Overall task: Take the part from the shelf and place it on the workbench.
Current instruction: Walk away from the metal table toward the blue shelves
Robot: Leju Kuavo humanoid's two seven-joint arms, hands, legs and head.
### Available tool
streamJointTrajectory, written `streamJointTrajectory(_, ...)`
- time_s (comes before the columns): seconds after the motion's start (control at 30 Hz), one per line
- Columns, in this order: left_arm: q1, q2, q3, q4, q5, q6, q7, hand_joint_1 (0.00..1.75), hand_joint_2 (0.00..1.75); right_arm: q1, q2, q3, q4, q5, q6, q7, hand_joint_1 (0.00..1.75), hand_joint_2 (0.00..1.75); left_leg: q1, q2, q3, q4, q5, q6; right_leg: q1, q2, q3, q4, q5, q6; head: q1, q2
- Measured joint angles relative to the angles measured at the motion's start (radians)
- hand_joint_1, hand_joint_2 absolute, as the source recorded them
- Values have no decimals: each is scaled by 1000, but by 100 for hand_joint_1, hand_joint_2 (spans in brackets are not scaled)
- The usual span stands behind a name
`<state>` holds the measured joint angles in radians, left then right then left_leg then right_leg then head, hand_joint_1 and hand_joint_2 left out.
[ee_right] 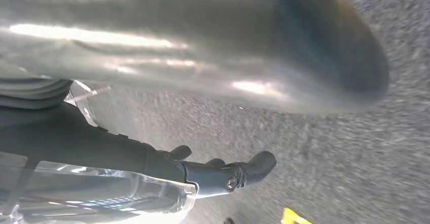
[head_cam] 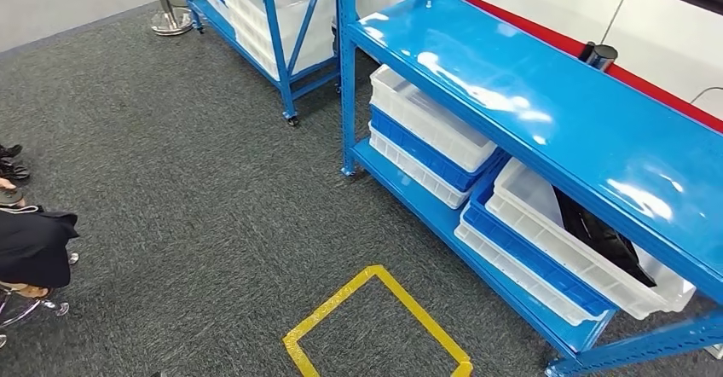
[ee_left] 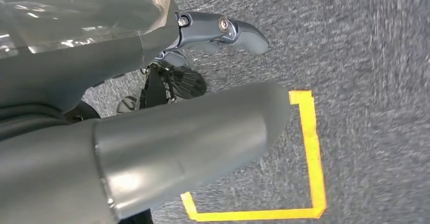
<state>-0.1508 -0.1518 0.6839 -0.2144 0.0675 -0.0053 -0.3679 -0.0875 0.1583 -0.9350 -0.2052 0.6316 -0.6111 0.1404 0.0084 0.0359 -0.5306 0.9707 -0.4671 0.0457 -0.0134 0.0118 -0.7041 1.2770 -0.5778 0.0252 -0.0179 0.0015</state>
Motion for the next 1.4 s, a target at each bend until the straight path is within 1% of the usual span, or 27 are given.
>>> streamJointTrajectory(0.03,0,0,0,0,0,0,0,0,0,1,0,0,0,0,0,0,0,0,0,13,0,0,0,0,-1,-4,12,-14,8,8,0,0)
streamJointTrajectory(0.07,0,-1,0,0,0,0,0,0,0,2,-1,0,0,0,0,0,0,0,0,23,1,1,-1,-1,-1,-11,41,-61,28,16,1,0)
streamJointTrajectory(0.13,-1,-2,0,0,0,0,0,0,0,0,-2,0,0,0,0,0,0,0,-4,43,4,4,-5,-7,0,-55,126,-209,75,23,1,0)
streamJointTrajectory(0.2,-1,-2,0,0,0,0,0,0,0,-3,-4,0,0,0,0,-1,0,0,-9,60,8,7,-9,-17,5,-85,169,-290,99,11,-1,0)
streamJointTrajectory(0.27,-3,-2,0,0,0,-1,-1,0,0,-3,-4,0,0,0,0,-2,0,0,-8,79,13,7,-12,-28,7,-68,166,-296,104,-4,-4,0)
streamJointTrajectory(0.3,-4,-2,0,0,0,-2,-1,0,0,-3,-4,0,0,0,0,-2,0,0,-5,76,14,10,-17,-35,6,-58,167,-298,107,-11,-4,0)
streamJointTrajectory(0.37,-4,-2,0,0,0,-3,-3,0,0,-3,-4,0,0,2,0,-2,0,0,1,34,-4,61,-57,-46,0,-37,171,-301,114,-22,-10,0)
streamJointTrajectory(0.43,-1,-2,0,0,1,-3,-4,0,0,-4,-3,0,0,2,0,-2,0,0,5,-18,-59,187,-127,-54,-2,-15,169,-301,119,-29,-18,0)
streamJointTrajectory(0.47,2,-2,0,0,2,-3,-4,0,0,-4,-3,0,0,2,0,-2,0,0,6,-28,-90,250,-152,-56,-1,-3,168,-300,120,-31,-19,0)
streamJointTrajectory(0.5,3,-2,0,0,3,-3,-4,0,0,-2,-3,0,0,2,0,-2,0,0,6,-32,-111,289,-161,-56,0,9,166,-299,120,-31,-20,0)
streamJointTrajectory(0.53,4,-2,0,0,3,-3,-4,0,0,-1,-3,0,0,2,1,-2,0,0,6,-34,-116,292,-148,-55,1,21,166,-297,120,-31,-20,0)
streamJointTrajectory(0.57,5,-2,0,0,3,-3,-4,0,0,1,-3,0,0,2,1,-2,0,0,6,-37,-103,259,-119,-53,1,33,166,-296,120,-31,-20,0)
streamJointTrajectory(0.63,5,-1,0,0,3,-3,-4,0,0,0,-3,0,0,2,1,-2,0,0,7,-67,-45,131,-47,-47,2,57,167,-293,120,-30,-20,0)
streamJointTrajectory(0.67,5,0,0,0,3,-3,-4,0,0,-1,-3,0,0,2,1,-2,0,0,8,-86,-19,74,-26,-44,4,68,165,-291,120,-28,-20,0)
streamJointTrajectory(0.73,4,0,0,0,3,-3,-5,0,0,-3,-2,0,0,2,1,-2,0,0,6,-107,2,23,-17,-36,5,86,156,-290,124,-18,-20,0)
streamJointTrajectory(0.8,3,-1,0,0,3,-3,-5,0,0,-1,-3,0,0,2,1,-3,0,0,4,-87,1,17,-12,-25,1,99,144,-289,128,-6,-20,0)
streamJointTrajectory(0.87,1,-2,0,0,3,-3,-5,0,0,0,-3,0,0,3,1,-6,0,0,7,-63,1,6,-3,-10,2,68,118,-249,105,-3,-15,0)
streamJointTrajectory(0.93,3,-1,0,0,3,-3,-6,0,0,-1,-4,0,0,5,1,-10,0,0,6,-37,-1,1,0,-2,2,20,61,-132,44,-9,-7,0)
streamJointTrajectory(1.0,6,-1,0,0,4,-4,-7,0,0,-2,-4,0,0,11,2,-12,0,0,4,-8,-5,2,1,-1,0,3,6,-11,-4,-7,-2,0)
streamJointTrajectory(1.03,7,-1,0,0,5,-4,-9,0,0,0,-5,0,0,13,2,-13,0,0,4,5,-5,3,1,-1,-2,-1,3,5,-7,1,-2,0)
streamJointTrajectory(1.07,8,-1,0,0,6,-4,-11,0,0,1,-6,0,0,16,2,-13,0,0,4,17,-5,3,0,-2,-5,-6,23,-23,6,10,-2,0)
streamJointTrajectory(1.13,8,-3,0,0,7,-5,-13,0,0,1,-8,0,0,18,2,-12,0,0,3,37,-2,5,-2,-6,-8,-41,105,-165,54,25,-1,0)
streamJointTrajectory(1.17,8,-4,0,0,7,-6,-14,0,0,-1,-9,0,0,18,2,-12,0,0,0,45,-1,8,-5,-11,-7,-63,142,-230,74,25,-1,0)
streamJointTrajectory(1.23,7,-4,0,0,7,-6,-14,0,0,-3,-10,0,0,17,2,-12,0,0,-4,62,2,12,-10,-23,-3,-87,169,-289,91,14,-3,0)
streamJointTrajectory(1.3,5,-6,0,0,7,-6,-14,0,0,-3,-11,0,0,17,2,-12,0,0,0,74,6,12,-13,-36,-1,-65,166,-290,97,0,-6,0)
streamJointTrajectory(1.33,4,-6,0,0,6,-7,-14,0,0,-3,-11,-1,0,17,2,-12,0,0,3,62,6,18,-21,-44,-3,-55,168,-292,100,-6,-8,0)
streamJointTrajectory(1.4,2,-7,0,0,6,-8,-14,0,0,-4,-11,-1,0,17,2,-12,0,0,8,13,-16,79,-68,-56,-9,-34,172,-295,107,-18,-14,0)
